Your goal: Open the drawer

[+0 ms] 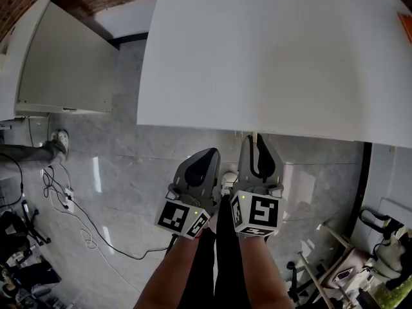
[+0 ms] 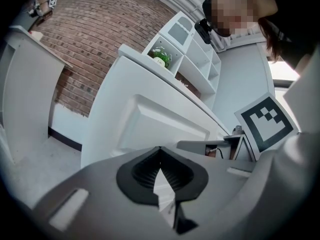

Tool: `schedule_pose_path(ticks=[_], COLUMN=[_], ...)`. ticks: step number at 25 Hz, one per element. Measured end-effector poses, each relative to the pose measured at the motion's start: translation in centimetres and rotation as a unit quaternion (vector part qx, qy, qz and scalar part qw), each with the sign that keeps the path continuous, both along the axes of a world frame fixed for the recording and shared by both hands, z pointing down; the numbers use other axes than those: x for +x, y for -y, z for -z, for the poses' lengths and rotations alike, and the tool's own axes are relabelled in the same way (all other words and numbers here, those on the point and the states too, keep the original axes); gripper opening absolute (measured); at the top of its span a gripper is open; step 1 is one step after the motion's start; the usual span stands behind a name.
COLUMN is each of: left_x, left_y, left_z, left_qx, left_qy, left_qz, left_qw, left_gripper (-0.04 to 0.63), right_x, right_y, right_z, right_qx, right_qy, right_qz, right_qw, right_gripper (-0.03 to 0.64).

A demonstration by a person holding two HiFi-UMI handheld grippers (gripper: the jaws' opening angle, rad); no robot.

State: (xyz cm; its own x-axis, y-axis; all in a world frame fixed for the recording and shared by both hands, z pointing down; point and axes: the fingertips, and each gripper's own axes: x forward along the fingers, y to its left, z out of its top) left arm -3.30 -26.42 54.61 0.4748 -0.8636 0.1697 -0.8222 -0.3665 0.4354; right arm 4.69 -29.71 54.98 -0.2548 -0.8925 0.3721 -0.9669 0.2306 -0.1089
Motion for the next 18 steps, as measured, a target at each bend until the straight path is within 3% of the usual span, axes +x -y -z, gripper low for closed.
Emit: schedule_pose_path(ticks=[18], left_x=[-1.6], left_y=[-2.7], left_z=[0.2], left_qx=[0.005], left_qy=[0.003], left_qz=[0.004], left_qw=[1.0000], left_gripper=[0.003], right_x=[0.1], right_y=[-3.0], right_z=[0.2], right_qx=[0.001], right_qy=[-0.010], right_qz=[0.003], right_qw=[1.000], right_gripper=[0.072])
